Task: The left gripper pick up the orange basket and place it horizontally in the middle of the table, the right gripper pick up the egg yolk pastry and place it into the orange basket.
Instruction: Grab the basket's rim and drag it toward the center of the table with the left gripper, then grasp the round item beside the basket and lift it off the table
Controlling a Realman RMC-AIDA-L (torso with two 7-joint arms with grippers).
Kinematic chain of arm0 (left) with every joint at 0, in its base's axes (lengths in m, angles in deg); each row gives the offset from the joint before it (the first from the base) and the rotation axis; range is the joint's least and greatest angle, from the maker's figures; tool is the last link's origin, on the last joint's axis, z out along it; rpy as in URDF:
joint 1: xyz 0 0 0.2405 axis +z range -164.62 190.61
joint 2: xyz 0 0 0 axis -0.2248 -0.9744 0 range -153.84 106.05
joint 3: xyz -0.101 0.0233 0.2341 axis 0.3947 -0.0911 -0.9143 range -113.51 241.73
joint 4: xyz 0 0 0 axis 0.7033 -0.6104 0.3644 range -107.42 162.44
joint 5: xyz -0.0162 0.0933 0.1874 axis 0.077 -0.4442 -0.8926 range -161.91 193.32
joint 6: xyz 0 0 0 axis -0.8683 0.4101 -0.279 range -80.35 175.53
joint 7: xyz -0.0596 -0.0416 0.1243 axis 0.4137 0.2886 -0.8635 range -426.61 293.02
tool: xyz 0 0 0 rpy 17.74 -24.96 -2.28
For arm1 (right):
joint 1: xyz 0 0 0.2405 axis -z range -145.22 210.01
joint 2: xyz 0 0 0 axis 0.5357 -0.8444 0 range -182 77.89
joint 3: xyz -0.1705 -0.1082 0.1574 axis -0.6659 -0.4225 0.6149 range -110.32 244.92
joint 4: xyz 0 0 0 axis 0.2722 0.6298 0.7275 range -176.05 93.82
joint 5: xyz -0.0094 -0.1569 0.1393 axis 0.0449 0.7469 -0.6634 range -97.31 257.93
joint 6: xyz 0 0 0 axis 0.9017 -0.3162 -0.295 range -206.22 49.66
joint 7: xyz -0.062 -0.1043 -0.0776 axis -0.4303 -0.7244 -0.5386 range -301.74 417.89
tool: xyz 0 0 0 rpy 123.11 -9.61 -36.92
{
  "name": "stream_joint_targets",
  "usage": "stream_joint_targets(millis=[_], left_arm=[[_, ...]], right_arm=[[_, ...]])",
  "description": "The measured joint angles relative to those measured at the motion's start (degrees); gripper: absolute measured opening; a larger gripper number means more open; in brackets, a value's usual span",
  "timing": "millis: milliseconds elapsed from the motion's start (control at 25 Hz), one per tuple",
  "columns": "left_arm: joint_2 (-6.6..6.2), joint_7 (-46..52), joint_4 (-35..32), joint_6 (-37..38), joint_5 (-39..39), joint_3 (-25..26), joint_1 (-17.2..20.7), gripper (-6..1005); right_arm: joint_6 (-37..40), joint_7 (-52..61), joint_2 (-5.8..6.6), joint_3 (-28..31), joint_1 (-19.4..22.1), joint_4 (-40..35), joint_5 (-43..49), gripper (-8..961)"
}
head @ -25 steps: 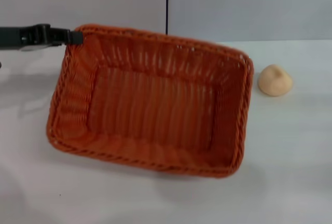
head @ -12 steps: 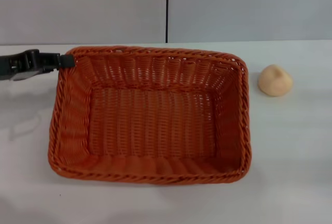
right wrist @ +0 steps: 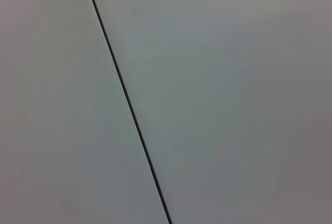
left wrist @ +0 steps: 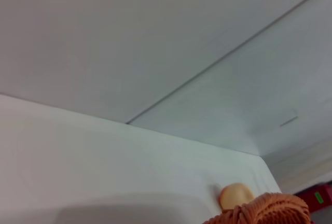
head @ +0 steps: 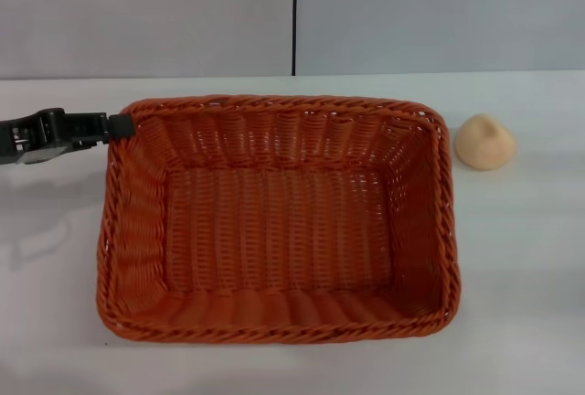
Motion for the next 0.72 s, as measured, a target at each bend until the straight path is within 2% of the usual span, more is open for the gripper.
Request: stream_joint_targets(millis=[80, 400, 640, 720], left_arm=[[-0.06, -0.15, 0.10, 0.32, 0.05, 0.00, -0.05, 212], [-0.20, -1.55, 0.25, 0.53, 0.48, 0.56, -0.10, 507], [-0.52, -6.06, 0.64, -0.37, 3.00, 1.39, -0.56, 718], [-0.99, -9.84, 2.21, -1.13, 5.33, 3.77, -0.75, 753]], right_arm=[[0.00, 0.00, 0.00, 0.00, -0.06, -0.08, 0.02, 637], [-0.06, 0.00, 0.00, -0.09, -0.19, -0.24, 0.03, 638], [-0.08, 0.08, 0.00, -0.09, 0.02, -0.23, 0.04, 638], [-0.08, 0.08, 0.00, -0.08, 0.14, -0.23, 0.03, 638]])
